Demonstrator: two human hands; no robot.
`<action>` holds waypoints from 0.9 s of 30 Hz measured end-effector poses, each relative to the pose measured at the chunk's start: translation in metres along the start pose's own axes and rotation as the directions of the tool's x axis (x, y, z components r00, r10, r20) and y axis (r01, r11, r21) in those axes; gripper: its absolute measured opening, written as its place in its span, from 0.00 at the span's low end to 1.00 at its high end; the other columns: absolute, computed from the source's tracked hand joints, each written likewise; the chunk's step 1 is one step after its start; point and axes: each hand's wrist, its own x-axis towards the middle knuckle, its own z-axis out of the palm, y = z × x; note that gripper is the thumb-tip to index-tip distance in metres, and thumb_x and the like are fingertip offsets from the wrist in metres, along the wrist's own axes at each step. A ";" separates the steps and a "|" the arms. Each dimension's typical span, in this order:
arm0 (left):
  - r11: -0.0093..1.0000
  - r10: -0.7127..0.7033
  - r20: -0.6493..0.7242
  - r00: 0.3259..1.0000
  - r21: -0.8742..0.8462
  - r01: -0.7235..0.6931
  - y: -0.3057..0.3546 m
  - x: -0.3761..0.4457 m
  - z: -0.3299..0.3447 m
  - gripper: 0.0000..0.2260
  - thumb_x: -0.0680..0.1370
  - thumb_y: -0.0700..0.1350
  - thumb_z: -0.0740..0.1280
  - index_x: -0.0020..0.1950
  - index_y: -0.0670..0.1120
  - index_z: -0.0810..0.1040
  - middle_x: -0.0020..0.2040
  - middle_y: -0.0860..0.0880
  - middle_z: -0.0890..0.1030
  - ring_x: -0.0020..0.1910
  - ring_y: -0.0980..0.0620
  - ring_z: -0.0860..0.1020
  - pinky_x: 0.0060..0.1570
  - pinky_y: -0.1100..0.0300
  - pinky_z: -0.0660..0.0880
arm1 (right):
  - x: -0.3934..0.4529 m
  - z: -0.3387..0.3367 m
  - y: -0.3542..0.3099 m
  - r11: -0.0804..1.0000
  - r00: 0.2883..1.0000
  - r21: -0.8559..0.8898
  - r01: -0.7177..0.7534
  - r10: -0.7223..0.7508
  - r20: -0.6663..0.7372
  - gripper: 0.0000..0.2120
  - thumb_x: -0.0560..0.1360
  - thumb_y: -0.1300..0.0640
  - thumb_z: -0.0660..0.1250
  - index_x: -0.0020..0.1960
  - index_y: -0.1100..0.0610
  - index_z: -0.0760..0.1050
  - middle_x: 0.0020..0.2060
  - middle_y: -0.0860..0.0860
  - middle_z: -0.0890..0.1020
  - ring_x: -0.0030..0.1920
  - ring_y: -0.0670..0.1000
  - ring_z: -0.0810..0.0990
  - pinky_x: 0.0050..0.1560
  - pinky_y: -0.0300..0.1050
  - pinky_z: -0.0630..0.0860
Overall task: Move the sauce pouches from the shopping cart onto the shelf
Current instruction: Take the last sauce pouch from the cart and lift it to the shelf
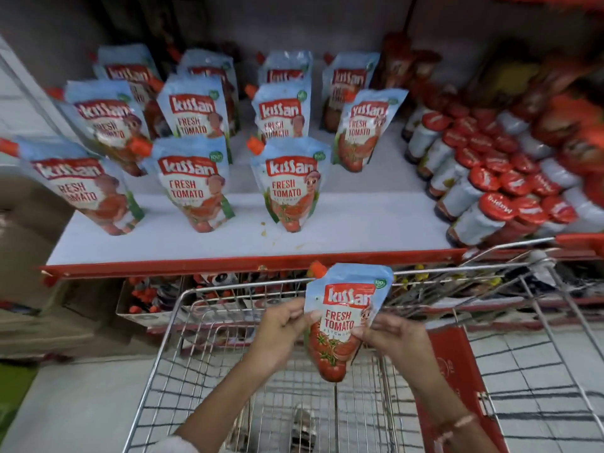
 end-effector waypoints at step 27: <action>0.950 0.310 -0.251 0.917 0.057 -0.306 0.110 0.158 0.056 0.07 0.76 0.37 0.65 0.51 0.42 0.79 0.51 0.41 0.83 0.48 0.52 0.80 0.54 0.51 0.77 | 0.163 -0.054 -0.119 0.929 0.916 -0.060 0.365 -0.370 -0.155 0.09 0.65 0.69 0.75 0.45 0.62 0.82 0.33 0.40 0.86 0.38 0.41 0.84 0.39 0.32 0.80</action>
